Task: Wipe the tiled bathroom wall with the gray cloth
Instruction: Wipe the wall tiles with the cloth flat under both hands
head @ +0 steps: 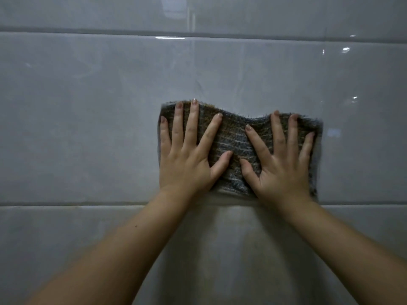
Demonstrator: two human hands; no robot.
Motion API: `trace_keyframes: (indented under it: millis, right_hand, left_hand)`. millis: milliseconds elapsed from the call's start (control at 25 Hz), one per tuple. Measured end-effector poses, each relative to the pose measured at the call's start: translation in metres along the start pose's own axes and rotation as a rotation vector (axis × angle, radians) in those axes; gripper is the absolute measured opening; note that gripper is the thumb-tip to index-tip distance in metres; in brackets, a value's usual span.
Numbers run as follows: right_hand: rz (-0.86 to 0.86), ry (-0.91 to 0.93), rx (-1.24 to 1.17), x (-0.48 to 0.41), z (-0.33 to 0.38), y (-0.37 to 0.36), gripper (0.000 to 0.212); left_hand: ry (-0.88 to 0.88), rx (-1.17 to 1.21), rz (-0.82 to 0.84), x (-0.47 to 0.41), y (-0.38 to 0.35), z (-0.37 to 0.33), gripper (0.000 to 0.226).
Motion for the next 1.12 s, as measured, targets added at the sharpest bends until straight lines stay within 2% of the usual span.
trace_keyframes:
  millis: [120, 240, 520, 840, 1120]
  right_hand:
    - [0.005, -0.023, -0.004, 0.036, -0.011, 0.007, 0.063]
    - [0.042, 0.038, -0.011, 0.058, -0.019, 0.012, 0.065]
    - [0.021, 0.008, -0.024, -0.004, -0.066, 0.002, 0.063]
    - [-0.008, 0.028, -0.06, 0.086, -0.062, 0.014, 0.061]
    - [0.016, -0.007, -0.053, 0.096, -0.043, 0.015, 0.064]
  left_hand:
    - [-0.04, 0.04, 0.008, 0.029, 0.003, -0.026, 0.066]
    - [-0.06, 0.037, 0.029, 0.048, 0.006, -0.045, 0.066]
    - [0.042, 0.006, -0.022, -0.018, -0.014, -0.062, 0.066]
    - [-0.032, 0.006, 0.009, 0.059, 0.0, -0.09, 0.065]
    - [-0.017, -0.049, 0.023, 0.08, 0.004, -0.088, 0.064]
Point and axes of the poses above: each hand's wrist, its own x-axis away from the middle knuckle, its own y-axis out of the back of the hand, z = x × y, the point moved 3 cm from there along -x, towards the middle knuckle, and after that the axes turned 9 degrees about -z, right-handed, at the moved point
